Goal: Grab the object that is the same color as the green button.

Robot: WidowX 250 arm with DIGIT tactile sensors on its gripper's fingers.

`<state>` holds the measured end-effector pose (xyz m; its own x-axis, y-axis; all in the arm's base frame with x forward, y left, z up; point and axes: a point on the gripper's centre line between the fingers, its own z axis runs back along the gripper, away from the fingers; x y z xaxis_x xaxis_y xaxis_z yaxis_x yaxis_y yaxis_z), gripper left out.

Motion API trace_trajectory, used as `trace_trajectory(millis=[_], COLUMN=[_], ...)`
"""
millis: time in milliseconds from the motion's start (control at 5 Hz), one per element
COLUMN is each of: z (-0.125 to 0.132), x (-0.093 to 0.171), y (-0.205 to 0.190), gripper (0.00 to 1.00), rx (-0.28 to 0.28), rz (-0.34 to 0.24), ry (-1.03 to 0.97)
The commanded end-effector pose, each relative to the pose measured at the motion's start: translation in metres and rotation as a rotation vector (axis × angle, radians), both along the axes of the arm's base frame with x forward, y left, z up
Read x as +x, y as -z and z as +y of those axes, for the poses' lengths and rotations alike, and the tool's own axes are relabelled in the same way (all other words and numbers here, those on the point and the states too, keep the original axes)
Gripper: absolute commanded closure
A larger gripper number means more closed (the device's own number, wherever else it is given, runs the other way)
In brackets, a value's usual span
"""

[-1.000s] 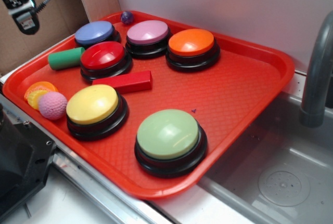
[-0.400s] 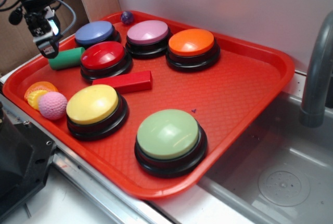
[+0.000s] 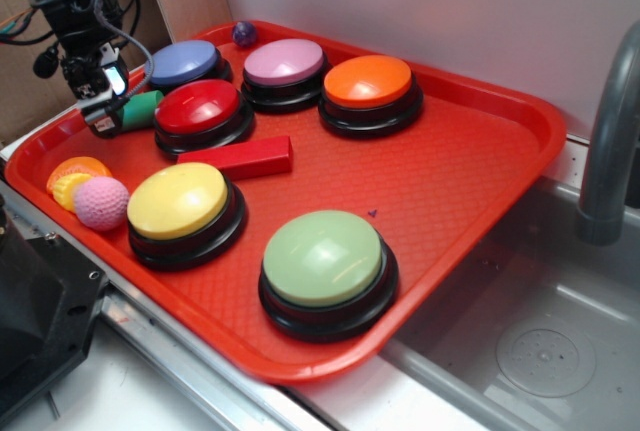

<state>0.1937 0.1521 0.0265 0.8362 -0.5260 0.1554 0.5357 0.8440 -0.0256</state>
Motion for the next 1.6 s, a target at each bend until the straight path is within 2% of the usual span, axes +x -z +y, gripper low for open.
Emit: trace_trajectory(millis=[0, 400, 600, 800, 1000, 1200, 1400], z=[0.006, 0.001, -0.007, -0.022, -0.048, -0.086, -0.122], x=[0.006, 0.008, -0.003, -0.003, 0.003, 0.015, 0.023], y=[0.007, 0.003, -0.033, -0.056, -0.076, -0.091, -0.100], gripper=[1.00, 1.00, 1.00, 1.00, 1.00, 1.00, 1.00], rx=[0.014, 0.021, 0.040, -0.006, 0.024, -0.021, 0.017], rz=[-0.027, -0.053, -0.055, -0.027, 0.021, 0.056, 0.134], ry=[0.011, 0.023, -0.110, -0.247, -0.337, -0.335, -0.398])
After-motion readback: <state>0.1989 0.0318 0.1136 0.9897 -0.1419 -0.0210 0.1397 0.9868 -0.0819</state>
